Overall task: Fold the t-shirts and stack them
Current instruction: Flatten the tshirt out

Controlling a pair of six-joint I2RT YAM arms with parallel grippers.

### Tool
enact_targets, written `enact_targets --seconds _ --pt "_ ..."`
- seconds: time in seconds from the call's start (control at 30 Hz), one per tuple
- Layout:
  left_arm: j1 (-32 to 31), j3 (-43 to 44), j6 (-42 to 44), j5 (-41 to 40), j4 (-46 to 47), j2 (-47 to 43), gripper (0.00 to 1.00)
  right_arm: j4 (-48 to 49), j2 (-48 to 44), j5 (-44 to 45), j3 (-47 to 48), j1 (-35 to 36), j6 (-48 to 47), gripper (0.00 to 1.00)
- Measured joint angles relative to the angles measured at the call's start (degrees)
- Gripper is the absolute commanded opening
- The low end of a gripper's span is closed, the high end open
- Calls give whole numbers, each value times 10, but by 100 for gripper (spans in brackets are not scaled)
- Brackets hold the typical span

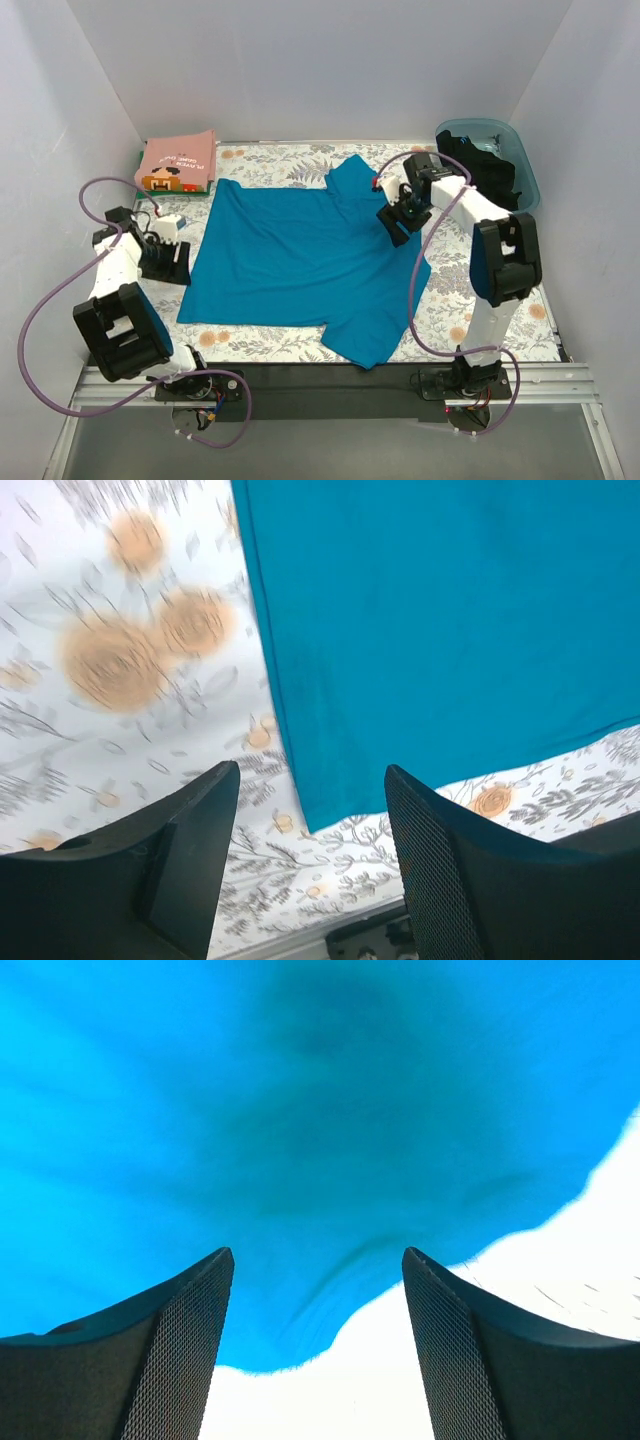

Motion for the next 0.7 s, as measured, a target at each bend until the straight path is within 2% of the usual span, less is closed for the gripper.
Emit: enact_targets --seconds 0.17,0.27,0.4,0.6,0.7 --pt "-14 36 2 50 6 -24 57 -33 -100 -40 16 0 -9 69" --pt "-31 37 -19 70 21 -22 50 -49 -133 -55 8 1 -13 64" --pt "-70 42 -54 83 54 19 45 -56 -113 -60 -33 8 -14 60" --pt "-160 7 -103 48 143 59 34 -53 -47 -35 -101 19 -21 55" --pt "-167 -11 -111 24 164 74 34 -47 -36 -11 -129 20 -25 55"
